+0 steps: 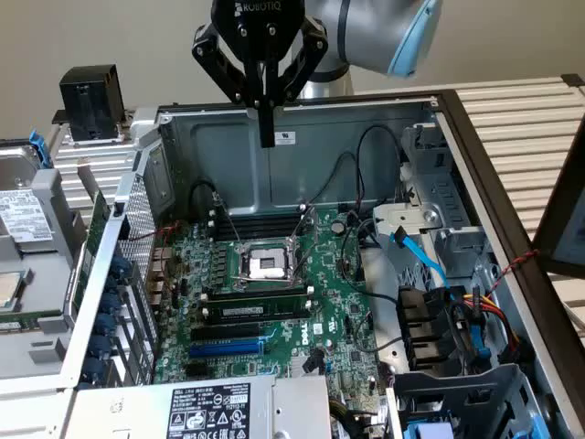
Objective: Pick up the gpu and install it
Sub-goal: 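Reach for the gpu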
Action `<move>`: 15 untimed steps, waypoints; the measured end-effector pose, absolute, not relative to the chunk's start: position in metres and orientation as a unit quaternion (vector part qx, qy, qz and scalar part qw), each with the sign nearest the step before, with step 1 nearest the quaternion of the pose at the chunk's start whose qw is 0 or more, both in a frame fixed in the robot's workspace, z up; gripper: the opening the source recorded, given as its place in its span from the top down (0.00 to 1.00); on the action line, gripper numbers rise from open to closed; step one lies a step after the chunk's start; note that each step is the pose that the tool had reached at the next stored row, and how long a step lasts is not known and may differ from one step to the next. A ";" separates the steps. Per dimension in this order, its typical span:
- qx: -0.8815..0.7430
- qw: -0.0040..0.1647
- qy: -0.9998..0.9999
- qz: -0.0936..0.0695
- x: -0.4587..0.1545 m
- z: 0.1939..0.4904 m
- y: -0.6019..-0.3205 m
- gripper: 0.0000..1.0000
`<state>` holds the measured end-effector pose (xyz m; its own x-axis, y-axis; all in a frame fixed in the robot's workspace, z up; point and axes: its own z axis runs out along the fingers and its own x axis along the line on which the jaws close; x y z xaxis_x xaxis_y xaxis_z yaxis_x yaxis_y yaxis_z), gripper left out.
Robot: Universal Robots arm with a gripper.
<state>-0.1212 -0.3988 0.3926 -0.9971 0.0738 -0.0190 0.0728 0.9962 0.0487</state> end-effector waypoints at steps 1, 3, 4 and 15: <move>0.037 0.010 0.999 0.024 -0.121 0.393 -0.399 0.89; 0.037 0.010 0.999 0.024 -0.121 0.393 -0.399 0.89; 0.037 0.010 0.999 0.024 -0.121 0.393 -0.399 0.89; 0.037 0.011 0.999 0.024 -0.131 0.393 -0.399 0.89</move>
<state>-0.1307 -0.3988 0.3927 -0.9971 0.0740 -0.0202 0.0729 0.9961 0.0487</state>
